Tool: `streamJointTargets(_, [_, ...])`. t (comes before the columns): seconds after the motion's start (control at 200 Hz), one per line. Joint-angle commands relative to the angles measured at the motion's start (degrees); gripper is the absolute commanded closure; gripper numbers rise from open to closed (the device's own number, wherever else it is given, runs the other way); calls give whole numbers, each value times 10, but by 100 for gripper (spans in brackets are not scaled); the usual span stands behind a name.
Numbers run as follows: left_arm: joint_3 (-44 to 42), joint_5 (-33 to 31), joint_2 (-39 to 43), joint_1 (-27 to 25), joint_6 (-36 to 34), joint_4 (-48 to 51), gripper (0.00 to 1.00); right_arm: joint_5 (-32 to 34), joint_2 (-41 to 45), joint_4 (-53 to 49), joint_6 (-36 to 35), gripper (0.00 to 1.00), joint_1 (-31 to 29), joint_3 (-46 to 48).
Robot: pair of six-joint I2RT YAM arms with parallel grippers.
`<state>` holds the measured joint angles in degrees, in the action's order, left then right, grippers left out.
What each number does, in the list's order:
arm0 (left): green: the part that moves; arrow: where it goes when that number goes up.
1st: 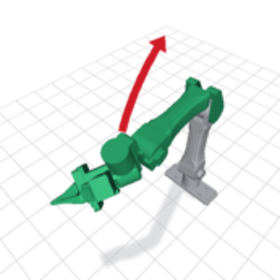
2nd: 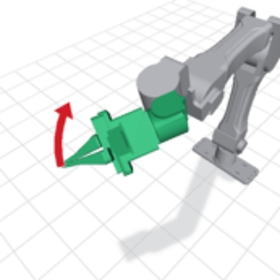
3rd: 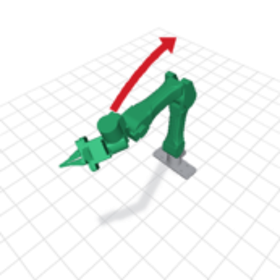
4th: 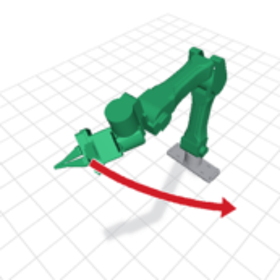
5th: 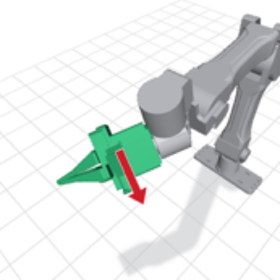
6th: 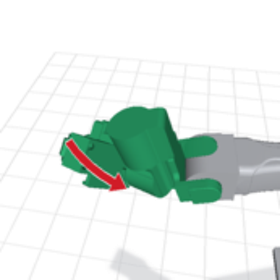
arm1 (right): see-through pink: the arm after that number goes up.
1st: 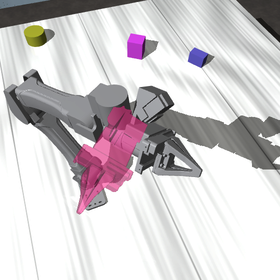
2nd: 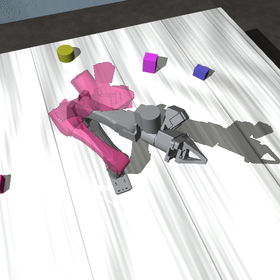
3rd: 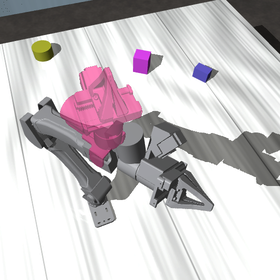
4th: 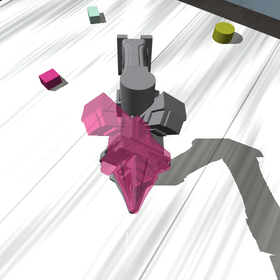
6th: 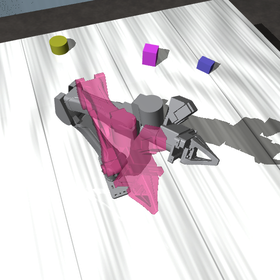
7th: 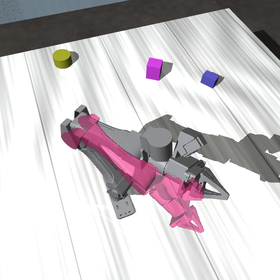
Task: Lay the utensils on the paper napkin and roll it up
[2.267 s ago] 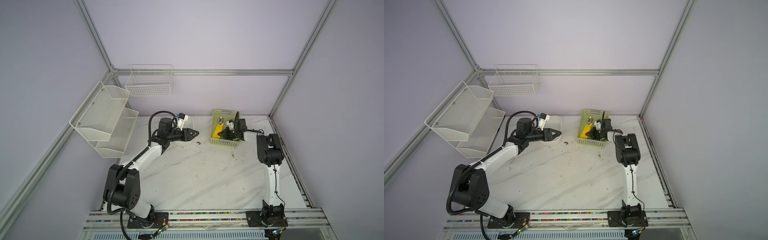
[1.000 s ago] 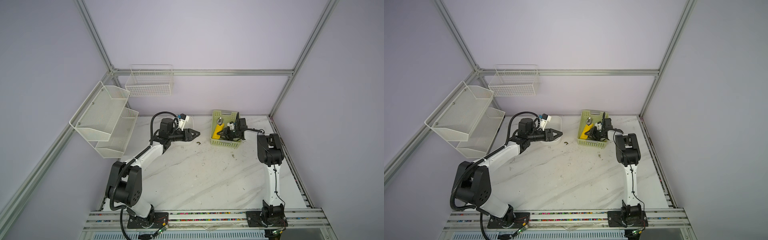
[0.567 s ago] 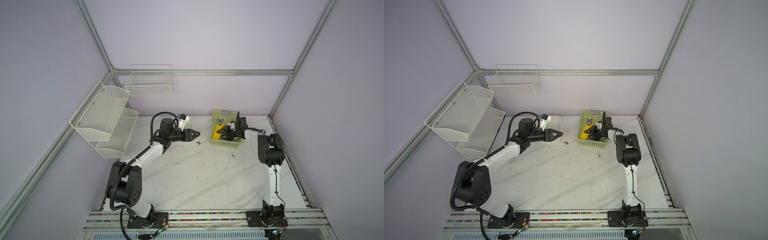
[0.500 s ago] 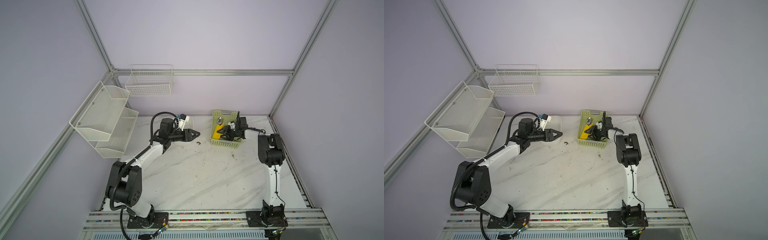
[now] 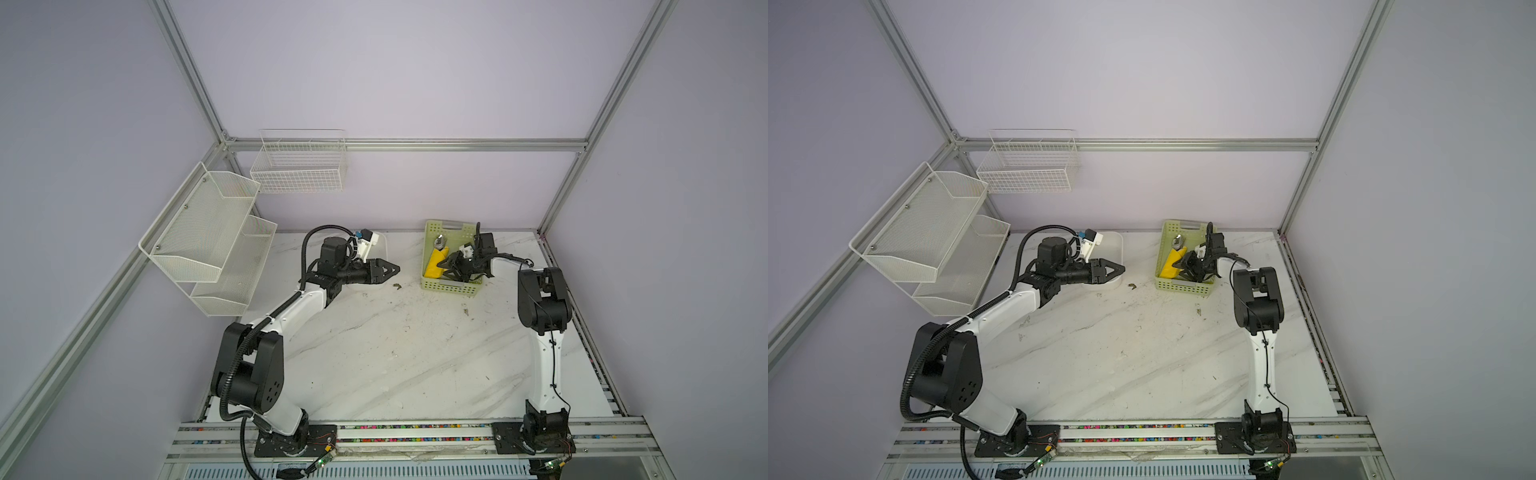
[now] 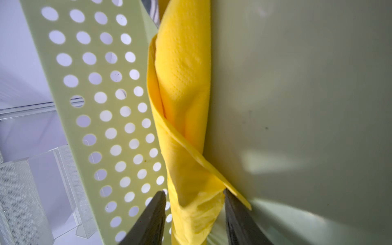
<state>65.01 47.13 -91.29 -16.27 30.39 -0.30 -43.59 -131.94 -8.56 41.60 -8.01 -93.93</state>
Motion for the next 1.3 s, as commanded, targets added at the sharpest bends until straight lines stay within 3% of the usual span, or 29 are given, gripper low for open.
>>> streamJointTargets(0.0, [48,4,16,-3,-11,-8,54,5,-29,-5,-2,50,1,-16])
streamJointTargets(0.33, [42,4,18,-3,-9,-8,53,33,-84,-28,6,47,-22,-80])
streamJointTargets(0.71, [35,4,26,-2,-20,8,53,77,-128,-48,7,53,-45,-124])
streamJointTargets(0.865, [30,1,31,-2,-21,10,54,78,-125,-1,18,64,-45,-101])
streamJointTargets(0.995, [28,1,32,-1,-21,12,53,60,-109,60,29,88,-45,-68])
streamJointTargets(1.095, [28,1,34,-1,-22,12,53,56,-89,70,-2,100,-45,-59])
streamJointTargets(1.295, [30,2,33,0,-25,9,53,45,-20,127,-53,100,-43,-18])
